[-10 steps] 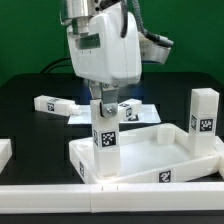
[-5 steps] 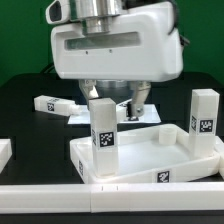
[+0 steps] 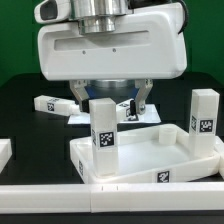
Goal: Assemble desk
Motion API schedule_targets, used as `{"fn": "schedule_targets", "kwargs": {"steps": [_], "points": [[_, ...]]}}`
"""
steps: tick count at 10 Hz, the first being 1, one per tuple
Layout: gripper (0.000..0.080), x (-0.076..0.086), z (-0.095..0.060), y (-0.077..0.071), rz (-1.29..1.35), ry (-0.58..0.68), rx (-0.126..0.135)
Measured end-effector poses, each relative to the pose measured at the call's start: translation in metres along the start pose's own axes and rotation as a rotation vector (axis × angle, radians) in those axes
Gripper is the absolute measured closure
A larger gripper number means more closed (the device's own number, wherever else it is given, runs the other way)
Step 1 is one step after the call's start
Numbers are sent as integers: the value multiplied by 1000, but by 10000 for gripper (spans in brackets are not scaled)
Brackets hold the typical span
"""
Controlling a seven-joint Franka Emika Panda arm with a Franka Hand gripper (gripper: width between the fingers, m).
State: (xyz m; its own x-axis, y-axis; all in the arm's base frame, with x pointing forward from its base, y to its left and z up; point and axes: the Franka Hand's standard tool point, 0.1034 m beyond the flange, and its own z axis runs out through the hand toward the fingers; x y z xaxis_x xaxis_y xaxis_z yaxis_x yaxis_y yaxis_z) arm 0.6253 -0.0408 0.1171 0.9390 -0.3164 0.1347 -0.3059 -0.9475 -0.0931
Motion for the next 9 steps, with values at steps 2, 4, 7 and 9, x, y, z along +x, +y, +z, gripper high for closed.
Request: {"fn": "schedule_targets", "kwargs": {"steps": [2, 4, 7, 9], "points": [[150, -5, 4, 5, -327, -34, -11], [150, -3, 4, 10, -462, -17, -21], [263, -4, 4, 10, -423, -19, -23], [432, -4, 4, 10, -271, -17, -23]]}}
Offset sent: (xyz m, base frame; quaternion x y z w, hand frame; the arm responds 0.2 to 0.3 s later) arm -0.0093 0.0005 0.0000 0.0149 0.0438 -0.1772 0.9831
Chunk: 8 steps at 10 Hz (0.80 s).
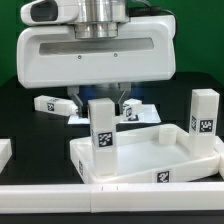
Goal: Assemble desk
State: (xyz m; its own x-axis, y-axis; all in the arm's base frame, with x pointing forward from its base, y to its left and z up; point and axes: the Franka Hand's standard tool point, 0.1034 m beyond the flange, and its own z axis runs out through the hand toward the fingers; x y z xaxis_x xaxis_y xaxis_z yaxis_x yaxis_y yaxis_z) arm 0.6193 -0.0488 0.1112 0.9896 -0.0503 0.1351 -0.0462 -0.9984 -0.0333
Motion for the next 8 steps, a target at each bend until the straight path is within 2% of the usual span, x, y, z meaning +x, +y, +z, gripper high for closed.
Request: {"fn": "schedule_targets", "kwargs": {"steps": [1, 2, 3, 4, 5, 6, 8], "points": [[514, 3, -2, 2, 113, 16, -5], [514, 7, -3, 6, 258, 42, -14], [514, 5, -2, 7, 476, 51, -10], [514, 3, -1, 3, 707, 50, 5], [514, 4, -1, 0, 885, 43, 33], [514, 4, -1, 2, 998, 37, 49], [512, 3, 0, -6, 1164, 25, 47]]}}
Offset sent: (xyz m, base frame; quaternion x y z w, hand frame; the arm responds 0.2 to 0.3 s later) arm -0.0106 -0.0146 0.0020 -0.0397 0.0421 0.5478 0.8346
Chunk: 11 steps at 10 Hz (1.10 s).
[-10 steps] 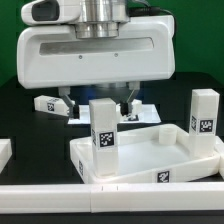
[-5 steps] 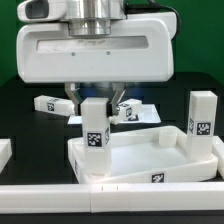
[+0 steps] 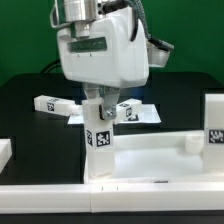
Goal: Assemble desk
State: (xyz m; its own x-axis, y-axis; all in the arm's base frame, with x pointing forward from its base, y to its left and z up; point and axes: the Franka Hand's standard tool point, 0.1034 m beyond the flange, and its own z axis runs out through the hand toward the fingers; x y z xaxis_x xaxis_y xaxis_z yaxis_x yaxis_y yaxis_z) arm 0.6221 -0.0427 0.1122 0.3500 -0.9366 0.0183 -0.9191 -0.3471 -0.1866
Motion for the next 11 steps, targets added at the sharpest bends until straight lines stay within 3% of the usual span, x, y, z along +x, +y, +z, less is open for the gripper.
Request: {"fn": "schedule_targets", "kwargs": {"steps": [2, 3, 4, 5, 6, 11], "points": [[497, 0, 0, 0, 60, -3, 1], [362, -2, 0, 0, 97, -8, 3], [226, -1, 1, 0, -56, -8, 4], [226, 2, 1, 1, -235, -11, 6], [166, 2, 4, 4, -353, -23, 6], [151, 5, 4, 6, -725, -19, -7]]}}
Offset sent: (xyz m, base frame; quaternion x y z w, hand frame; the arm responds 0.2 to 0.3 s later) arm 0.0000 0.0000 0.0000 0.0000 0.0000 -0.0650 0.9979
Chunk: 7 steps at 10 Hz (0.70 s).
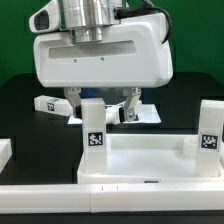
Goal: Assemble desk
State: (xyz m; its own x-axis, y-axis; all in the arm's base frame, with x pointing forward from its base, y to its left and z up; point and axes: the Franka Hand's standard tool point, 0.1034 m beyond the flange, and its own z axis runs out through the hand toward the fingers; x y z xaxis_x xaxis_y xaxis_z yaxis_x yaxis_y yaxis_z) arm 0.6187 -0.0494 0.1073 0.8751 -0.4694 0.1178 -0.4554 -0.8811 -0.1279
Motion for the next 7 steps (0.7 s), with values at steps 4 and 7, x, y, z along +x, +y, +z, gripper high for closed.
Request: {"fn": "schedule_targets", "kwargs": {"steps": [4, 7], "points": [[151, 0, 0, 6, -504, -12, -58], [283, 0, 0, 7, -369, -8, -58]]}}
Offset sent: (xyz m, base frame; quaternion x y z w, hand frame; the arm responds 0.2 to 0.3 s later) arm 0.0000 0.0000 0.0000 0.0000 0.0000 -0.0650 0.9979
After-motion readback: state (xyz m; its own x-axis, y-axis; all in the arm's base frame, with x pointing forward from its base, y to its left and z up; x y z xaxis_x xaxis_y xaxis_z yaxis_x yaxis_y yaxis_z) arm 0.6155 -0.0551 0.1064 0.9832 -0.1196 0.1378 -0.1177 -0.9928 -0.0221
